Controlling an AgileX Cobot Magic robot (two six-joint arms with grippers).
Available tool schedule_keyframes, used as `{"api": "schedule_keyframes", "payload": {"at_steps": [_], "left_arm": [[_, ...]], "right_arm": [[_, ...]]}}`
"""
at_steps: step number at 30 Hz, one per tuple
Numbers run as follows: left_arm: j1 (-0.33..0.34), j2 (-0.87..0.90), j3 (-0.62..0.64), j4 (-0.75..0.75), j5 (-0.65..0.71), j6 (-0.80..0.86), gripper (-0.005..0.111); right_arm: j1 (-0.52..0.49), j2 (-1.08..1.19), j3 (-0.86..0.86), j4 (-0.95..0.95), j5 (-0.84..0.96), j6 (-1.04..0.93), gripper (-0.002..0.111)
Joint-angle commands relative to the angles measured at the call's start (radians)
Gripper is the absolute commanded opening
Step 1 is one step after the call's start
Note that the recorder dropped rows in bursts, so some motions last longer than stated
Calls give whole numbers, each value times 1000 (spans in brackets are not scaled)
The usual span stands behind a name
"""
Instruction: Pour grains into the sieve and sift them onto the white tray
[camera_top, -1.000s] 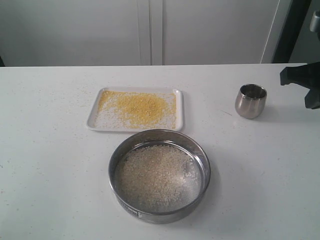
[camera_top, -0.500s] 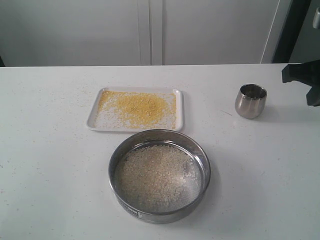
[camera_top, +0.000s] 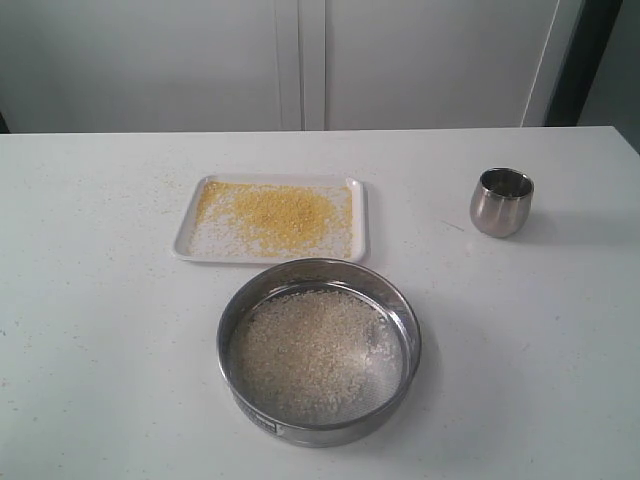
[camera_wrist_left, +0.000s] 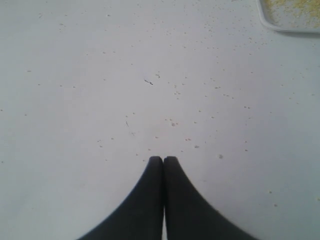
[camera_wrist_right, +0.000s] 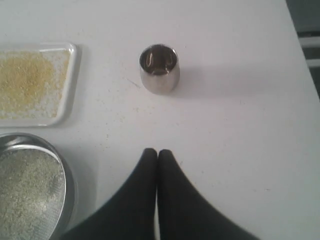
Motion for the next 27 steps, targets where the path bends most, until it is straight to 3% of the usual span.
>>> {"api": "schedule_keyframes", "payload": {"at_steps": [1, 16, 27], "left_arm": [[-5, -5, 12, -7, 13, -1, 0], [-5, -5, 12, -7, 13, -1, 0], [-5, -5, 12, -7, 13, -1, 0]], "right_arm": [[-1, -106, 72, 0, -56, 2, 0], [-1, -487, 283, -6, -72, -2, 0], [-1, -663, 428, -32, -108, -223, 0]]}}
